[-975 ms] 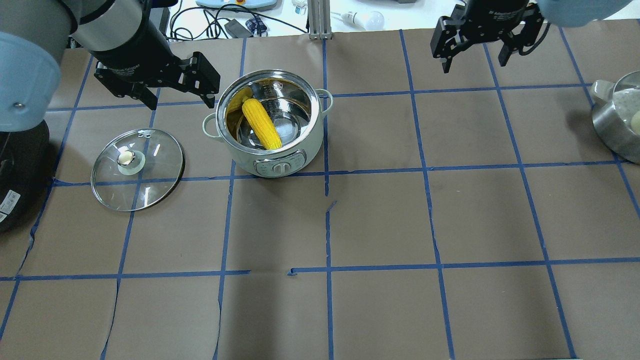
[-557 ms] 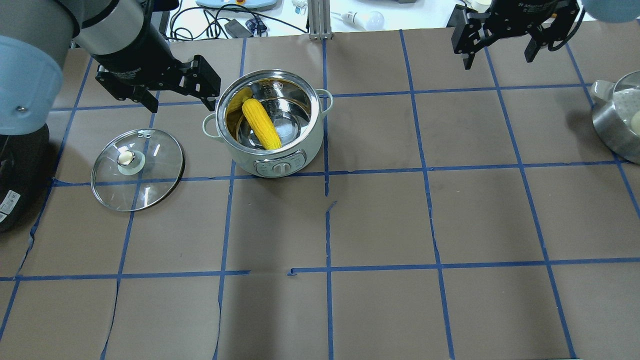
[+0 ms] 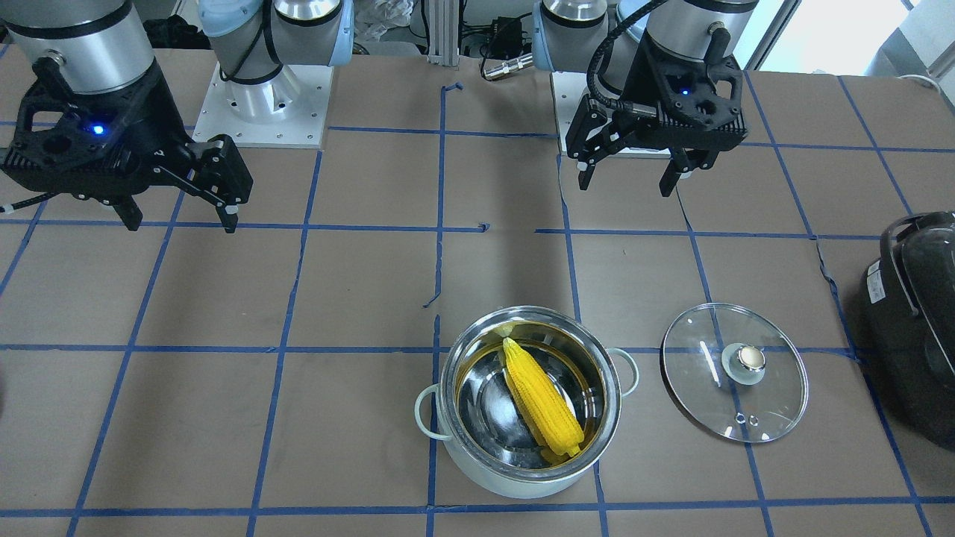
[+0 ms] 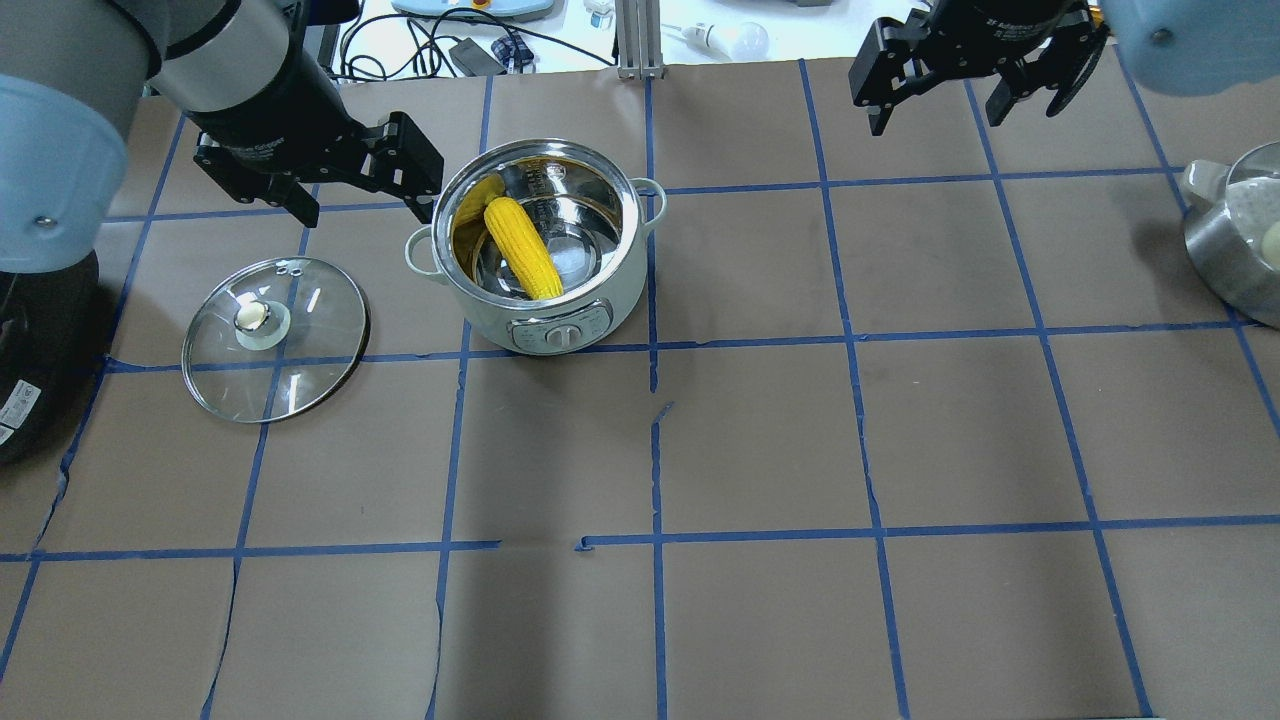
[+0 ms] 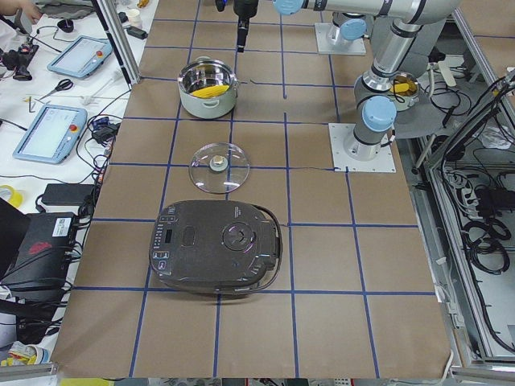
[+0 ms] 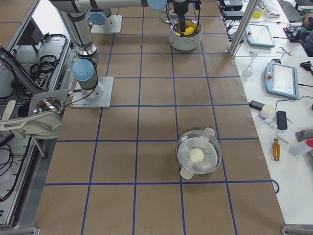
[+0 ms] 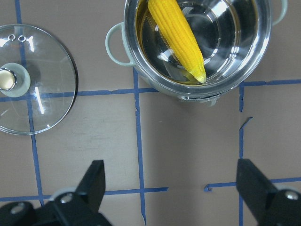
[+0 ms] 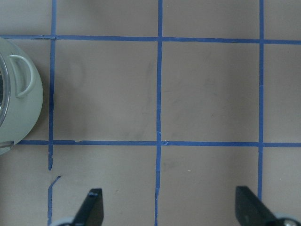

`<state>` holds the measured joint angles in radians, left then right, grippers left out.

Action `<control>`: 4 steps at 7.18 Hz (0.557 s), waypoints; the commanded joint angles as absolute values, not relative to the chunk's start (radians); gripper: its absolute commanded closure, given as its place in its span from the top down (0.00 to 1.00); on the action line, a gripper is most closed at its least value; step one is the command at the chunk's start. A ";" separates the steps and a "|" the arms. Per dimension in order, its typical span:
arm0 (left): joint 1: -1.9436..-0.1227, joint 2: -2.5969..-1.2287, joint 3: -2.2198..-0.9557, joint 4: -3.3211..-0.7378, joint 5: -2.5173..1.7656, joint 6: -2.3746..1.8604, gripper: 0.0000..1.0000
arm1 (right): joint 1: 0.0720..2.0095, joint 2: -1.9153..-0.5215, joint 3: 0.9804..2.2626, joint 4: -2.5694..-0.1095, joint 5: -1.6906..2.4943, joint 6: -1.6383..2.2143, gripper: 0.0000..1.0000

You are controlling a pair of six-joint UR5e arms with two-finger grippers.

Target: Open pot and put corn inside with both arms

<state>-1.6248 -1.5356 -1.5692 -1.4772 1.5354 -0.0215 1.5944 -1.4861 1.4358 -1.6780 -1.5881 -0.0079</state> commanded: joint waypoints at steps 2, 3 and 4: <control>-1.628 -1.536 -1.569 -1.471 1.532 -0.021 1.00 | 1.600 -1.483 1.440 -1.684 -1.583 -0.006 1.00; -1.623 -1.536 -1.571 -1.471 1.534 -0.020 1.00 | 1.600 -1.485 1.439 -1.681 -1.592 -0.006 1.00; -1.626 -1.534 -1.571 -1.471 1.534 -0.020 1.00 | 1.600 -1.486 1.439 -1.681 -1.592 -0.006 1.00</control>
